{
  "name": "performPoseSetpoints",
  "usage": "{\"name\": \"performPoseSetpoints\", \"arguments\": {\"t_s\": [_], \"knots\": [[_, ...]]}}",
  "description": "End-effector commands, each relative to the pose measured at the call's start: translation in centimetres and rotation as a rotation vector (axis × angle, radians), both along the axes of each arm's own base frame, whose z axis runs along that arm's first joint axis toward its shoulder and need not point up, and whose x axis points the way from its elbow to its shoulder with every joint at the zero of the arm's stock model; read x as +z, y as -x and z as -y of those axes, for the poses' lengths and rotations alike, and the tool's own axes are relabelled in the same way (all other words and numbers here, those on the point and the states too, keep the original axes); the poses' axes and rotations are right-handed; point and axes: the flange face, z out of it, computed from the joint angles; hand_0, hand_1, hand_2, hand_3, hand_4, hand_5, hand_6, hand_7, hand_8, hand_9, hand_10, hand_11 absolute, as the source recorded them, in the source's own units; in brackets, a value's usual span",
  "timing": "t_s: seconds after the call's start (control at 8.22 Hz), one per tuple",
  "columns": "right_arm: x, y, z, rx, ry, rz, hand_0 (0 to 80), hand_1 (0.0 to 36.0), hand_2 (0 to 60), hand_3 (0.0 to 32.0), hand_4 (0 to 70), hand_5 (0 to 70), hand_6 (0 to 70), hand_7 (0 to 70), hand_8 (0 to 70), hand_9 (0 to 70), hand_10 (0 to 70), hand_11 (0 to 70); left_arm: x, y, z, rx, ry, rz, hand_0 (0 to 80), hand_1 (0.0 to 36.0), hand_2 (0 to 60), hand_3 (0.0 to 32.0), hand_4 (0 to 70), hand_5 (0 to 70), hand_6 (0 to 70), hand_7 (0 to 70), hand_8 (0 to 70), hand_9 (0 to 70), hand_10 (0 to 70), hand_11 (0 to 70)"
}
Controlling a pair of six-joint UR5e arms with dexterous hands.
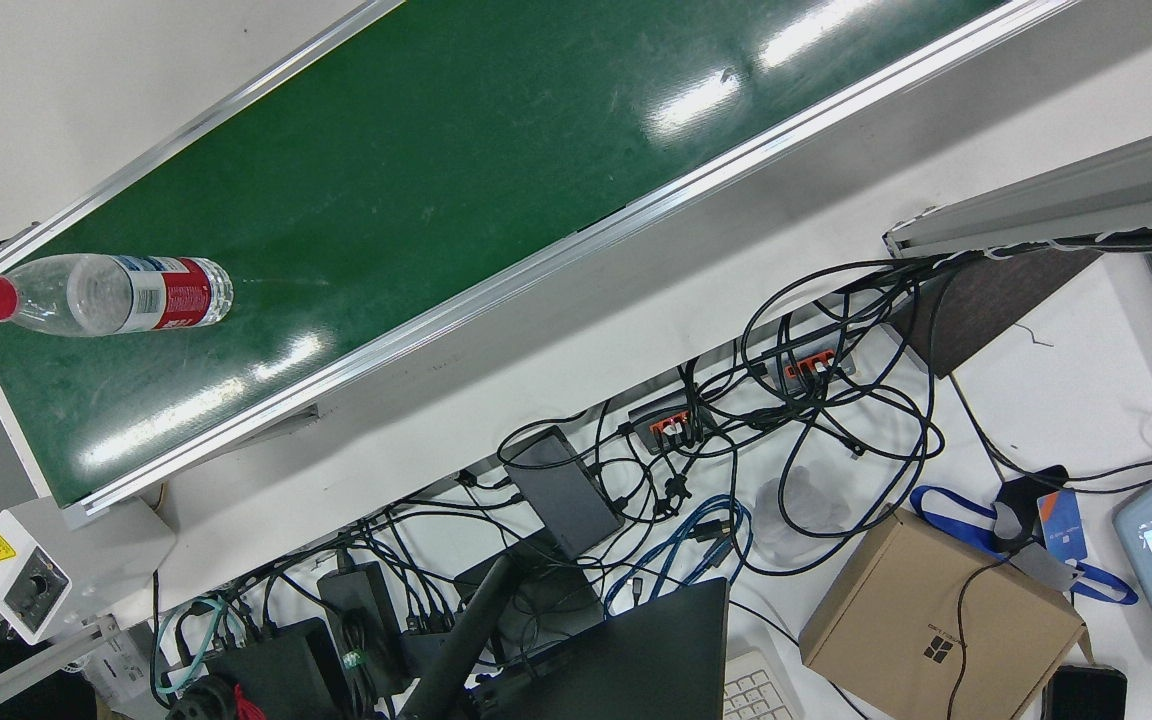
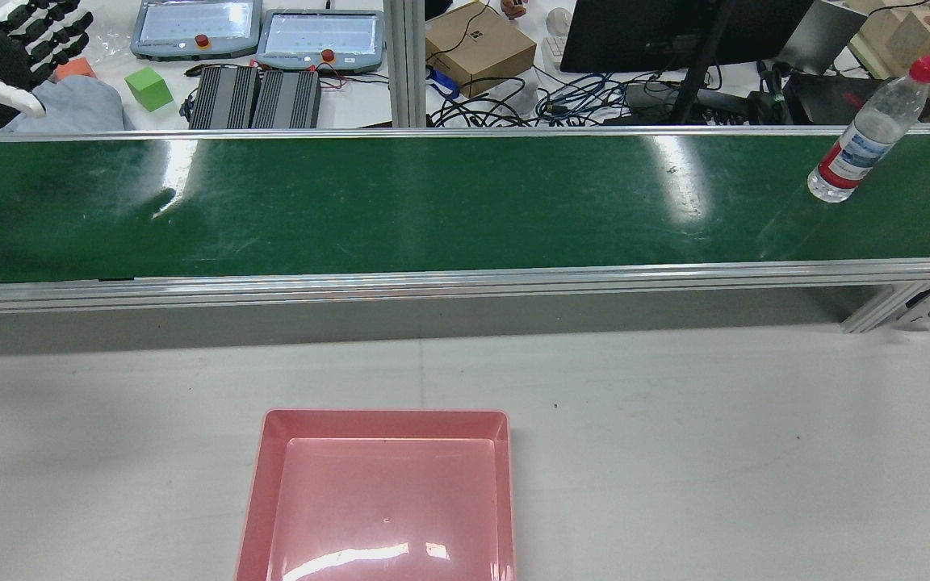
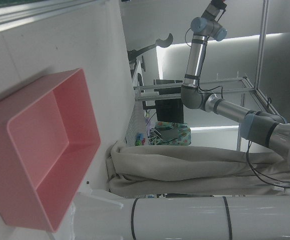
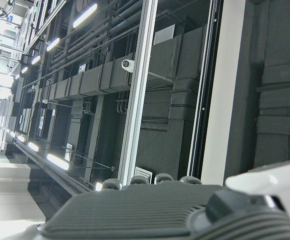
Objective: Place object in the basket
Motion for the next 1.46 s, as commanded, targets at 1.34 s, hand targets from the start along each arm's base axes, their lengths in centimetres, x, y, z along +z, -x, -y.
{"name": "performPoseSetpoints", "arguments": {"t_s": [1.34], "knots": [[0.00,0.00,0.00,0.000,0.000,0.000,0.0,0.0,0.0,0.0,0.0,0.0,0.0,0.0,0.0,0.0,0.0,0.0,-0.18,0.37,0.08,-0.004,-0.006,-0.007,59.5,8.0,0.0,0.0,4.0,12.9,3.3,0.0,6.7,6.4,2.2,4.9]]}}
